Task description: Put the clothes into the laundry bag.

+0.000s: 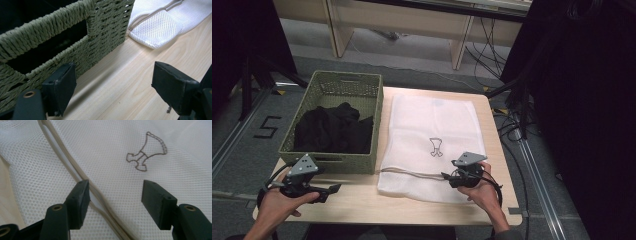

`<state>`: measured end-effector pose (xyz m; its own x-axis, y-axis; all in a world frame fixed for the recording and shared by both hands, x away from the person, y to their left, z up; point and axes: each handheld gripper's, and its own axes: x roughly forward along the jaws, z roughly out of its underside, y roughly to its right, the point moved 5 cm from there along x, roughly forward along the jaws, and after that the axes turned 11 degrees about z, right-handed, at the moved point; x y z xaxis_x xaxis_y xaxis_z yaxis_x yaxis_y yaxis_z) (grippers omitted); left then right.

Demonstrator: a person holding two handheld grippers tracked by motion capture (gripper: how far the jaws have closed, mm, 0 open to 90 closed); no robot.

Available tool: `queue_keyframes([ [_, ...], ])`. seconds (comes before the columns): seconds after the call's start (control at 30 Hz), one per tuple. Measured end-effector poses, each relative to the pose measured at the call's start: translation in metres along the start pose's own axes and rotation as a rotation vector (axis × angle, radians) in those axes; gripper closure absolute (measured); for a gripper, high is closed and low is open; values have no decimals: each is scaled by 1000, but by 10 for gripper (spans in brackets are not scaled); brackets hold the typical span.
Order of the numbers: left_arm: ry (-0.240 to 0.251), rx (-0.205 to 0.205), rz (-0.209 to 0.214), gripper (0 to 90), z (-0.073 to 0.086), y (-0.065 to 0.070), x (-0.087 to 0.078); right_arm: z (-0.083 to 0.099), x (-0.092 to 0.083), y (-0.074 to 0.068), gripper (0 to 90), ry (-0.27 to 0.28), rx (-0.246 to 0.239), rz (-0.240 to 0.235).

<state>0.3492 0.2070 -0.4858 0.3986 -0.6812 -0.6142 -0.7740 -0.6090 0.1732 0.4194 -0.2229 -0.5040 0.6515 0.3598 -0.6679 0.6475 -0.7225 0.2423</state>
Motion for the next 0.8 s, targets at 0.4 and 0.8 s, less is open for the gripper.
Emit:
queue_keyframes([
  [0.4,13,-21,-8,183,1,0,1,0,28,-9,530,-63,-70,-49],
  [0.8,5,-17,-6,177,1,0,1,3,38,-14,646,-104,-136,-100],
])
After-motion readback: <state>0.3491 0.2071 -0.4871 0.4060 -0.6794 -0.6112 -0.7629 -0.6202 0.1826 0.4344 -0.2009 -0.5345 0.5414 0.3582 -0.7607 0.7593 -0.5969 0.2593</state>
